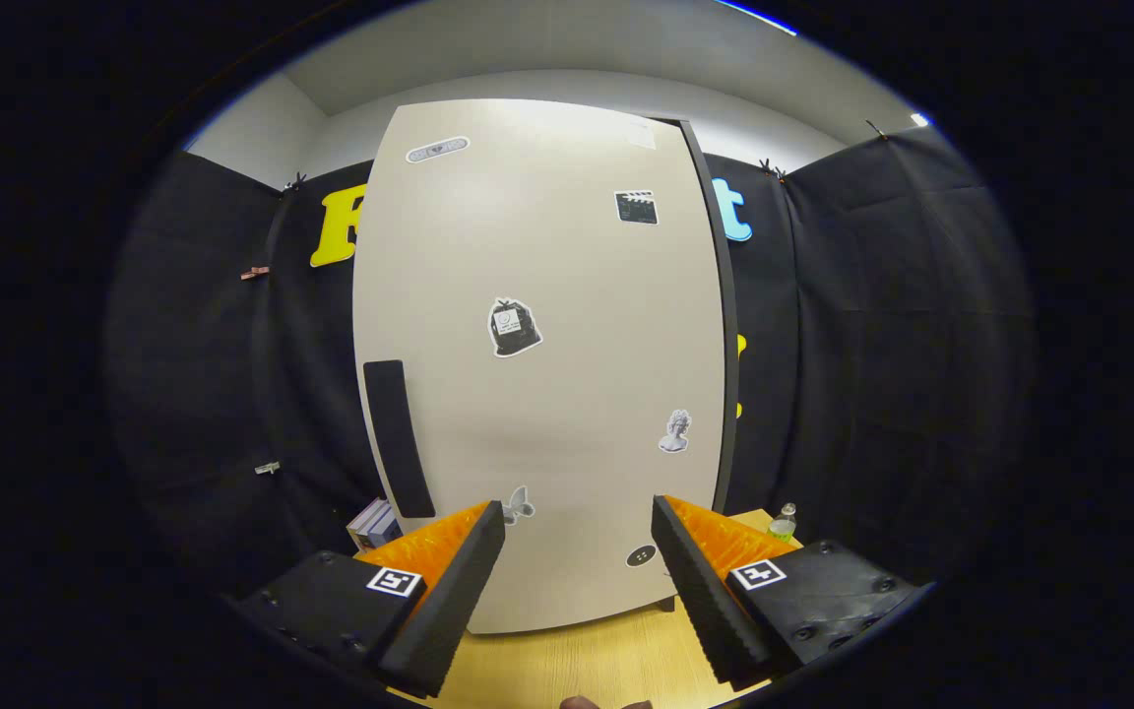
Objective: Open the shoe cabinet door, grab the shoes and put them into the shoe cabinet, then close the shoe cabinet door.
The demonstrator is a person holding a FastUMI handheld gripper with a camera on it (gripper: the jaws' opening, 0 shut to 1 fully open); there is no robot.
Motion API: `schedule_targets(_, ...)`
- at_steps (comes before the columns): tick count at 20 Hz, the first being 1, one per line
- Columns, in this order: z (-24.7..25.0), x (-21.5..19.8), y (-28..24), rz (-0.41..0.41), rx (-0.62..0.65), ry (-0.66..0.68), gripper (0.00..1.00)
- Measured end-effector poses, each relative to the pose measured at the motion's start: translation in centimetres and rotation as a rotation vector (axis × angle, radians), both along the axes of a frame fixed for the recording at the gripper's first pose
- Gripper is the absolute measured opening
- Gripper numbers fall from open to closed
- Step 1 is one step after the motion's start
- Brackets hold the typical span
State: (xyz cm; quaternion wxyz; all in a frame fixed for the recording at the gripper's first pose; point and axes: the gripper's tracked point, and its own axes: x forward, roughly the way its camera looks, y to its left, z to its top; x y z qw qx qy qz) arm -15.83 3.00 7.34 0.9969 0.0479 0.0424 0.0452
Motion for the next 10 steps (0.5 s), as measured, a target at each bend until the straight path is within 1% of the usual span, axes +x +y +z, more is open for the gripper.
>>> schedule_targets(10, 0.43, -0.11, -0.7, -0.019, -0.008, -0.014, 0.98)
